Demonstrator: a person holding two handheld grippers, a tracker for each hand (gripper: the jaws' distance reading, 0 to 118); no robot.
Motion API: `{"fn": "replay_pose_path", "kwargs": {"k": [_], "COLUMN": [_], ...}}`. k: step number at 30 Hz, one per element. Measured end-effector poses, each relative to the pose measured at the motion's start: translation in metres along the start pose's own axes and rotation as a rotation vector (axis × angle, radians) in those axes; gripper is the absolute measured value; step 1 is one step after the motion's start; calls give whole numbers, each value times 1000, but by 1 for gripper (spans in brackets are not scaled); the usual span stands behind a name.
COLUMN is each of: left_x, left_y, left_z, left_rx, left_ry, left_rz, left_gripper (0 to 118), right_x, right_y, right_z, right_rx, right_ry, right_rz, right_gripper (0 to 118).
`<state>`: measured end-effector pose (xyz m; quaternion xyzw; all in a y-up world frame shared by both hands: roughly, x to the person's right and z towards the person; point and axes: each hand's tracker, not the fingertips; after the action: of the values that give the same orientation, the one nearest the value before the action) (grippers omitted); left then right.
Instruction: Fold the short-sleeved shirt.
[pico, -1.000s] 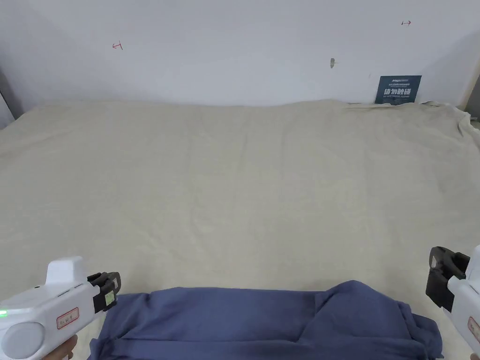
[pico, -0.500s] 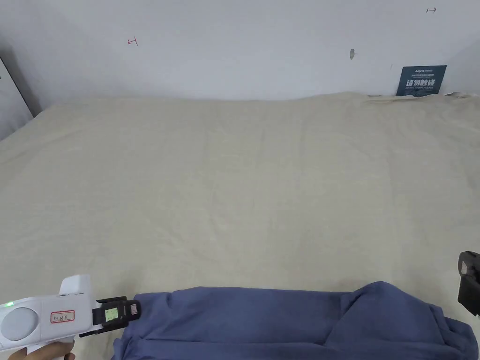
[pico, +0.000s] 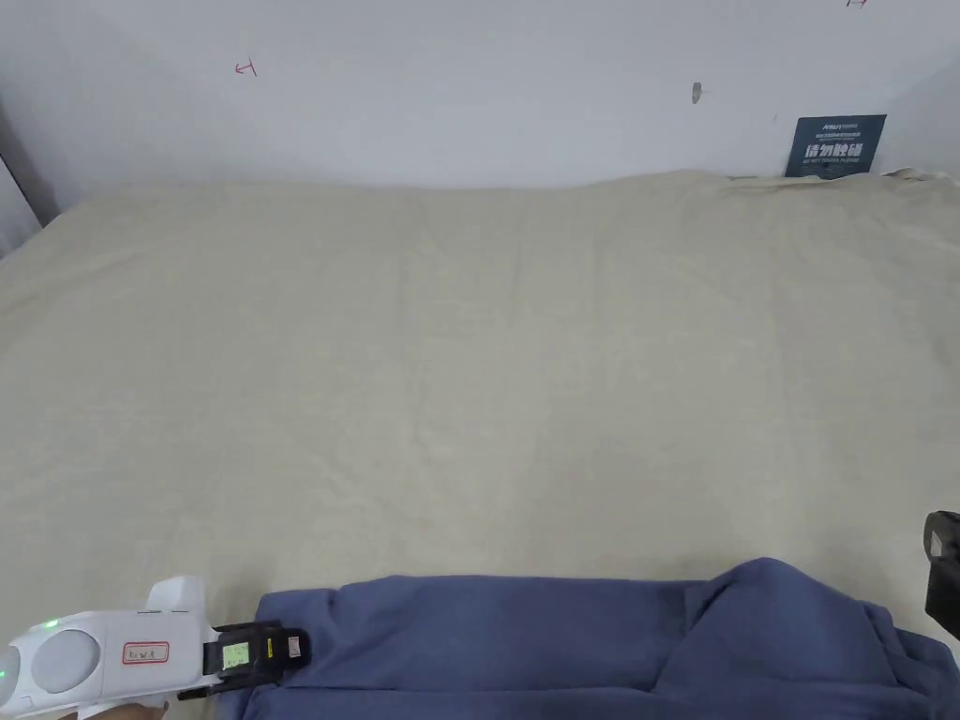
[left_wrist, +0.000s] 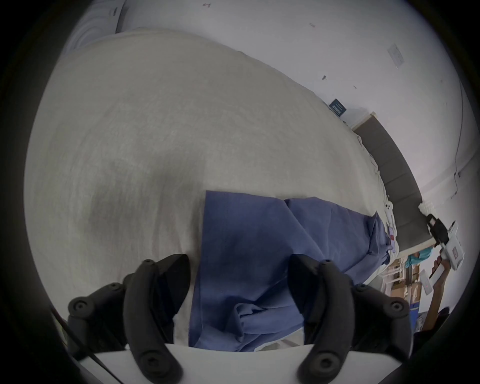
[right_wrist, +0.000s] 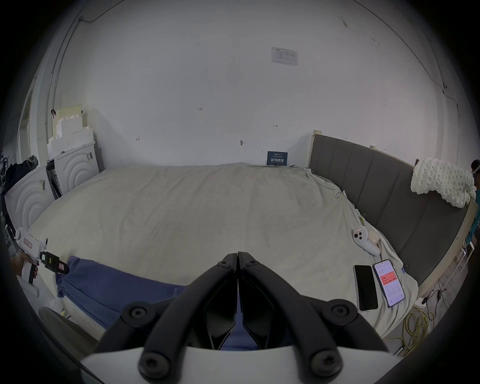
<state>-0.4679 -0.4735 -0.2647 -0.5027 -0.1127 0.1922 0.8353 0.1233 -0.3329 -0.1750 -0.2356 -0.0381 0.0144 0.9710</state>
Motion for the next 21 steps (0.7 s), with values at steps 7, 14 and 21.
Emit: {"fn": "replay_pose_path", "kwargs": {"k": [7, 14, 21], "left_x": [2, 18, 15], "left_y": [4, 3, 11], "left_z": [-10, -11, 24], "left_rx": [0, -4, 37], "left_ry": [25, 48, 82], "left_rz": [-70, -125, -95], "left_gripper": [42, 6, 2], "right_x": [1, 6, 10], "right_y": [-2, -2, 1], "right_z": [-2, -3, -2], "right_rx": [-6, -6, 8], "right_ry": [7, 9, 10], "right_rz": [-9, -20, -21], "right_gripper": [0, 0, 0]}}
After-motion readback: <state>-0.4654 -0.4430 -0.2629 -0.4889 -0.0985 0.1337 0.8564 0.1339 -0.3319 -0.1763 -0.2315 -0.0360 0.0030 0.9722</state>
